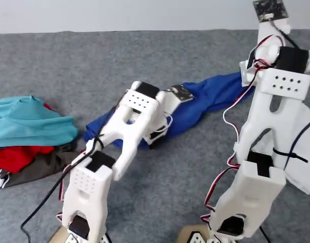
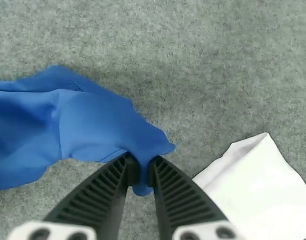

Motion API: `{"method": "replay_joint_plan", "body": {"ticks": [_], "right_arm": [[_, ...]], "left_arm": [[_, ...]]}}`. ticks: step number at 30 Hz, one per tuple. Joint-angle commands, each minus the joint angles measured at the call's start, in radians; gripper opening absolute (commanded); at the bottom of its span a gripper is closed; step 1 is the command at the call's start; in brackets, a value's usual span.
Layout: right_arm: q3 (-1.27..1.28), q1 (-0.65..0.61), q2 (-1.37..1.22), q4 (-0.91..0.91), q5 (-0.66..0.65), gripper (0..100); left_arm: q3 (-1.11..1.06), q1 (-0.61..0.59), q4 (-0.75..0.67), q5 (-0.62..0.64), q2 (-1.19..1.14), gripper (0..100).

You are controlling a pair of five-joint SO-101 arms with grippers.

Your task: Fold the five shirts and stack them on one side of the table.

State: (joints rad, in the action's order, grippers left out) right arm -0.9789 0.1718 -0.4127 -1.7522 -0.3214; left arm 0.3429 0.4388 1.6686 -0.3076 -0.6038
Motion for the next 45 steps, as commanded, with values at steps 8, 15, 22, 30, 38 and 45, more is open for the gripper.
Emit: {"method": "replay_joint_plan", "body": {"ticks": [8, 15, 22, 30, 38, 45], "right_arm": [[-0.008, -0.005, 0.059, -0.042, -0.009, 0.9], [-0.008, -0.005, 0.059, -0.042, -0.009, 0.9], [-0.008, -0.010, 0.058, -0.042, -0.006, 0.9], [-0.008, -0.010, 0.058, -0.041, -0.006, 0.9], [-0.008, -0.012, 0.058, -0.041, -0.006, 0.9], [-0.015, -0.007, 0.076, -0.042, -0.009, 0.9]], "left_arm": [[0.042, -0.009, -0.005, -0.009, -0.006, 12], [0.087, -0.137, -0.066, -0.044, -0.133, 12], [0.200, -0.192, -0.043, -0.078, -0.143, 12], [0.191, -0.184, -0.049, -0.080, -0.190, 12], [0.220, -0.163, 0.017, -0.100, -0.239, 12], [0.297, -0.167, 0.075, -0.094, -0.221, 1]]}}
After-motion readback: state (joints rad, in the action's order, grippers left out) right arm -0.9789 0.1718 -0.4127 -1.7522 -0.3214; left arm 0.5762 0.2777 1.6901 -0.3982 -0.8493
